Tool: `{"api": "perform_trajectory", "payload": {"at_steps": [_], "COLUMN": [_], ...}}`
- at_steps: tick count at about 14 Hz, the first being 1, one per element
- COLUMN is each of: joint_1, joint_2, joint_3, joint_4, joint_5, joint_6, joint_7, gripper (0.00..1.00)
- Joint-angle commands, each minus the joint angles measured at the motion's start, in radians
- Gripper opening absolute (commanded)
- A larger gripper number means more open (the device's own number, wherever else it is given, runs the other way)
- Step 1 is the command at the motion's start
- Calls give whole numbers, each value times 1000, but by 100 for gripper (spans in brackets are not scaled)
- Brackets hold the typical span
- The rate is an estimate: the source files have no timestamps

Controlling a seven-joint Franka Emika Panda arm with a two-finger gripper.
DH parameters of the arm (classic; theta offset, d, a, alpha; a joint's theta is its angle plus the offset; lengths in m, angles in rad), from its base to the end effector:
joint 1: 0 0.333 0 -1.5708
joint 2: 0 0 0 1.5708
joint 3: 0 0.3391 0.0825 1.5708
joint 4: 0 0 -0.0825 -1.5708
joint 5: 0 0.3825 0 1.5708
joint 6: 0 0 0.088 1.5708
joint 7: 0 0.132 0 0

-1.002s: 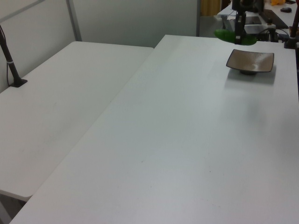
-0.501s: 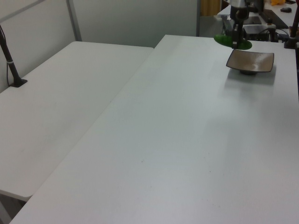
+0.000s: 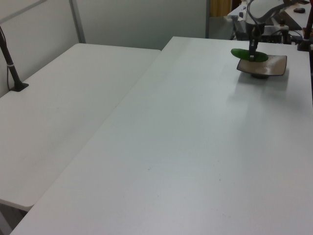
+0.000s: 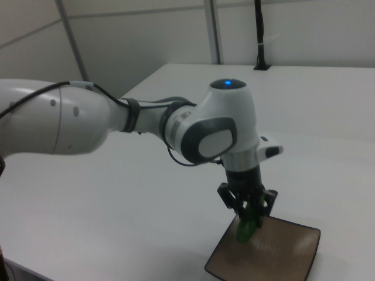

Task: Cucumber placed on a ceramic plate
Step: 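Lower the cucumber onto the plate and open the gripper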

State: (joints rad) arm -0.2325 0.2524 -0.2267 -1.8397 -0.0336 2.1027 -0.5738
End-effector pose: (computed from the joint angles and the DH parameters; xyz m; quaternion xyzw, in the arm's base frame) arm 0.5639 -0.2727 0.3947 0.9967 0.0693 -0.0138 0.0411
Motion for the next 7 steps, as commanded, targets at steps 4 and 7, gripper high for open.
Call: {"api": "perform_trajectory", "payload": {"at_steps": [4, 7], "joint_1": [-7, -7], "joint_2": [22, 19], "joint_3": [-22, -22], "joint_4": [-59, -59], "joint_5": [-9, -11], "joint_6": [111, 108], "joint_7": [-40, -40], "gripper": [60, 85]}}
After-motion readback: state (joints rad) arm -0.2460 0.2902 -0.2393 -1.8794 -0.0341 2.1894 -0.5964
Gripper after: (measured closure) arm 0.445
